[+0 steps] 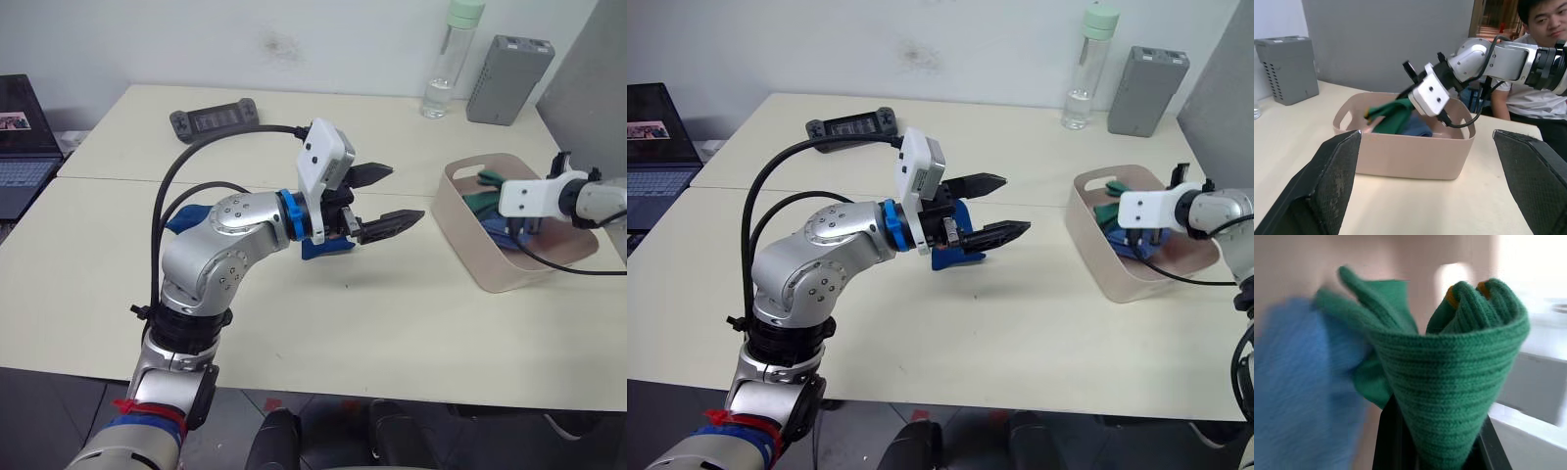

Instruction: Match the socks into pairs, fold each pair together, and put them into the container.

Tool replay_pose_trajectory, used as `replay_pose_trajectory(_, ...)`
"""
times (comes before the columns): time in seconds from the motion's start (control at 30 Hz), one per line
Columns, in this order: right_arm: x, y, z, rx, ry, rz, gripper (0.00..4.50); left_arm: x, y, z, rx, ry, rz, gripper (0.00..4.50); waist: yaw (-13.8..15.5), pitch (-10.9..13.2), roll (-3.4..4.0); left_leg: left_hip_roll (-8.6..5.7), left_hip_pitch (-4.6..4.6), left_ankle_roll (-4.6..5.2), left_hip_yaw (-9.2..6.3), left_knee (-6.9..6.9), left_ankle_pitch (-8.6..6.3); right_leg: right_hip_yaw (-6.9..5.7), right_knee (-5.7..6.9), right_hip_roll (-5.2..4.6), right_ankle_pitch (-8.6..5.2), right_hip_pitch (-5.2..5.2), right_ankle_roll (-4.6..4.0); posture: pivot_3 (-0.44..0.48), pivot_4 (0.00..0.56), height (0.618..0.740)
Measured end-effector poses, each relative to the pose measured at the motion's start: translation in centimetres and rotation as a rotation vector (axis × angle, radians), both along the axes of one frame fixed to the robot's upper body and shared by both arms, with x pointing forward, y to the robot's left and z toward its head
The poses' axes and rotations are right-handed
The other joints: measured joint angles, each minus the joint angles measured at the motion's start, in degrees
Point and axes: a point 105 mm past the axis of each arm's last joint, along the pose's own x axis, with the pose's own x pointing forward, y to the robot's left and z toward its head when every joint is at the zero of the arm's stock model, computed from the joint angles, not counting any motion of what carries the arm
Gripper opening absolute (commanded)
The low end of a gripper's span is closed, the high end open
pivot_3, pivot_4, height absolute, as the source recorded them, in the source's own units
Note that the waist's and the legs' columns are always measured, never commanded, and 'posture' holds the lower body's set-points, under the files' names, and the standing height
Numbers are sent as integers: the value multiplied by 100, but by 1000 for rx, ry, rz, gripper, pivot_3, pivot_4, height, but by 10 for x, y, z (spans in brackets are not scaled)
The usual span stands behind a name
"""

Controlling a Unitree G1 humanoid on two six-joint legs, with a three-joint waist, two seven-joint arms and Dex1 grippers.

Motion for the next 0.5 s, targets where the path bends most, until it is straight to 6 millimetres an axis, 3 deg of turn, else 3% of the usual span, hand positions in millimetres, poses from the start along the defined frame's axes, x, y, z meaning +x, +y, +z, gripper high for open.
replay_pose_trajectory(0.2,-13,-9,-8,-51,109,-12,0,-1,-3,-3,15,3,-12,4478,2,0,0,1,1,1,-4,14,0,-3,5,0,1,7,2,0,150,740)
replay_pose_trajectory(0.23,-15,-9,-13,-53,134,-15,668,-2,-4,-4,19,3,-16,4500,2,0,1,1,0,1,-4,21,-1,-3,9,0,2,7,2,0,150,740)
replay_pose_trajectory(0.5,-23,-6,-14,-32,246,-23,3271,-2,-3,-5,25,1,-16,4500,-29,0,1,-1,3,17,-2,69,-10,-1,62,2,1,7,3,0,150,740)
